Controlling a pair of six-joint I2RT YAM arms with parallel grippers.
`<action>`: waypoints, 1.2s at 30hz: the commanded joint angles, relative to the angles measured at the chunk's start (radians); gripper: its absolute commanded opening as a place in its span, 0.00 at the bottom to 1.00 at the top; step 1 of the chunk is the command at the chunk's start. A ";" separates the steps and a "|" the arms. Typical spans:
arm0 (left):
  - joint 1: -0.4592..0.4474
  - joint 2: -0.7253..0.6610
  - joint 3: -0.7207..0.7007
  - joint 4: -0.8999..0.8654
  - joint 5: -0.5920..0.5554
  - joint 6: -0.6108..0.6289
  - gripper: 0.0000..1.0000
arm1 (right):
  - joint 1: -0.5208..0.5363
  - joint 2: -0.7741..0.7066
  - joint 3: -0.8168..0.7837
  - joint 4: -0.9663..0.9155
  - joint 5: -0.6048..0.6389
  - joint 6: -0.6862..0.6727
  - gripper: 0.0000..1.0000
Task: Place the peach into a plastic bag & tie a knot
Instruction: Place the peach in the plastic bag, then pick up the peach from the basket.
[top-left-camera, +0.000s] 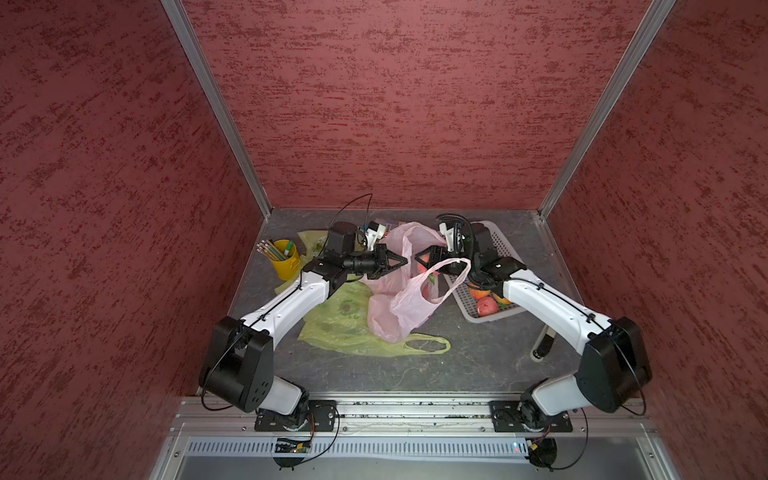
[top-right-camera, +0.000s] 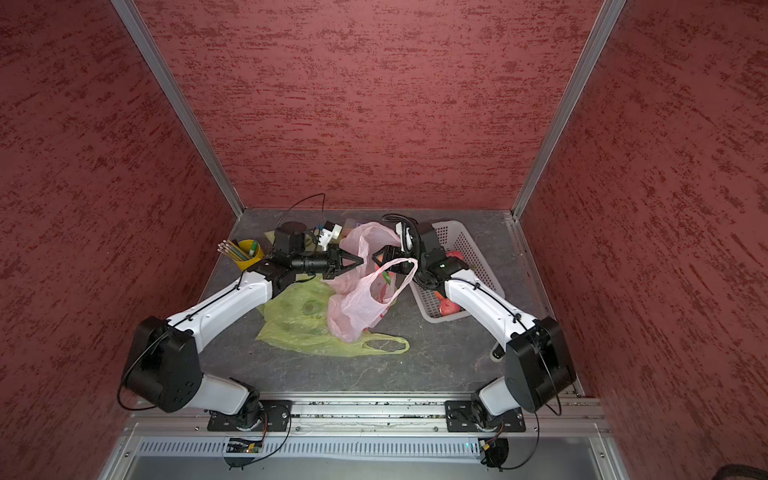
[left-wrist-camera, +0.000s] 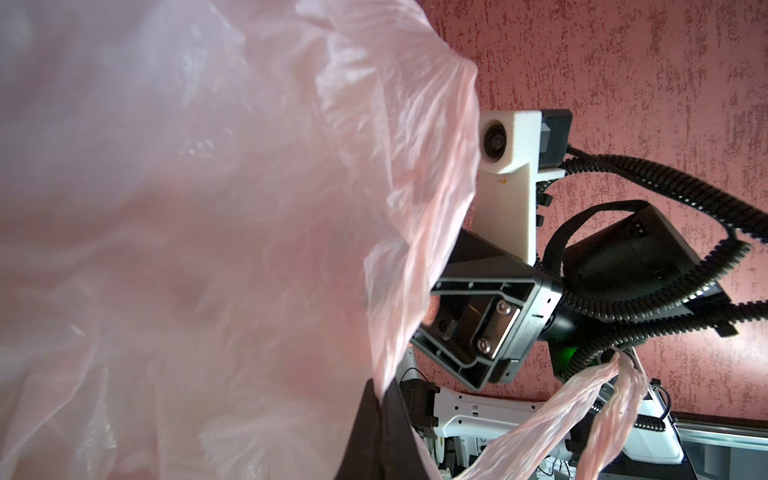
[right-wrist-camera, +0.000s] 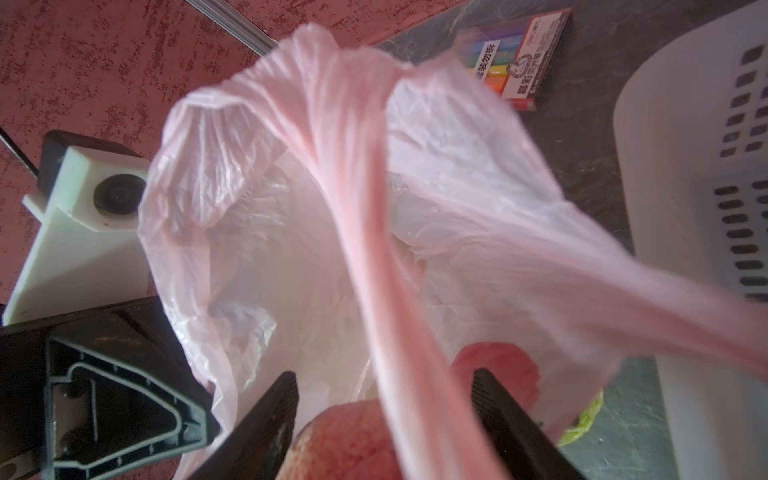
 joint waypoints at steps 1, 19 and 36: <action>0.001 0.004 -0.007 0.055 0.013 -0.013 0.00 | 0.007 -0.010 0.032 -0.009 0.037 0.021 0.75; 0.037 0.010 -0.039 0.031 0.027 0.030 0.00 | -0.193 -0.364 -0.045 -0.288 0.409 -0.080 0.69; 0.038 0.019 -0.055 0.043 0.050 0.044 0.00 | -0.252 -0.031 -0.244 -0.190 0.514 -0.074 0.79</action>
